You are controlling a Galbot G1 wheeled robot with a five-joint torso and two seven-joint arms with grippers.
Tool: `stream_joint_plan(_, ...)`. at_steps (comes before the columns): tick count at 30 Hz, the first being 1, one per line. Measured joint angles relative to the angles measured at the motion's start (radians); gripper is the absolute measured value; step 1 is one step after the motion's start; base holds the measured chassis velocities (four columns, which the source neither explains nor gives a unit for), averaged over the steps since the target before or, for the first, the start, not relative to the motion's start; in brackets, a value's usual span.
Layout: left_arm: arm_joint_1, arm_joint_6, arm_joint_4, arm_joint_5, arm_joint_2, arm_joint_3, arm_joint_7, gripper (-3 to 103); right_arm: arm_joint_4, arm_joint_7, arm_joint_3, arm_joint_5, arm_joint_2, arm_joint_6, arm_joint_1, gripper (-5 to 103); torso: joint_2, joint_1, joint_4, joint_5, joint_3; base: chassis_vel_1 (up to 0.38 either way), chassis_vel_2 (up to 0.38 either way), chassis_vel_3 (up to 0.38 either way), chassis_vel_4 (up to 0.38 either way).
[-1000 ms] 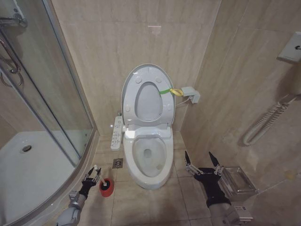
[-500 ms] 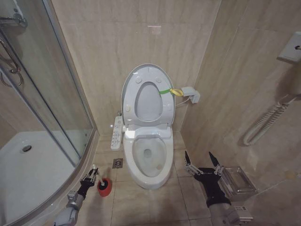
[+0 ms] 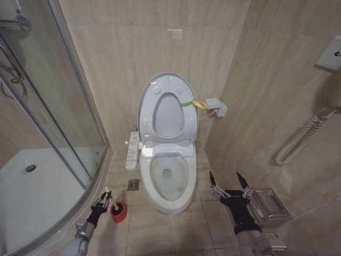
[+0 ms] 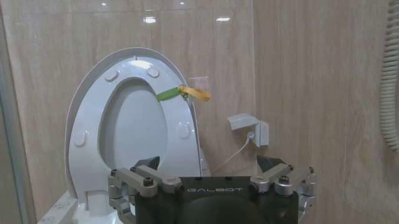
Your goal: Open the toilet lid, clean the toilet bowl with a toilet brush, close the toilet lid, and flush.
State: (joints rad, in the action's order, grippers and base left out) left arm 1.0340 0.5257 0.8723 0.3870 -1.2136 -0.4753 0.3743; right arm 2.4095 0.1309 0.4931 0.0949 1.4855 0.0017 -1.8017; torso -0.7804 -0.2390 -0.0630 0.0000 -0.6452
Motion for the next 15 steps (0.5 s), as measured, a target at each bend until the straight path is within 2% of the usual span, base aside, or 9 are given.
stream_joint_plan(15, 0.128, -0.033, 0.167, -0.004, 0.013, -0.028, -0.036, 24, 0.000, 0.000, 0.000, 0.000, 0.000, 0.000, 0.000, 100, 0.000, 0.000, 0.0000, 0.0000, 0.000, 0.000, 0.000, 0.000, 0.000)
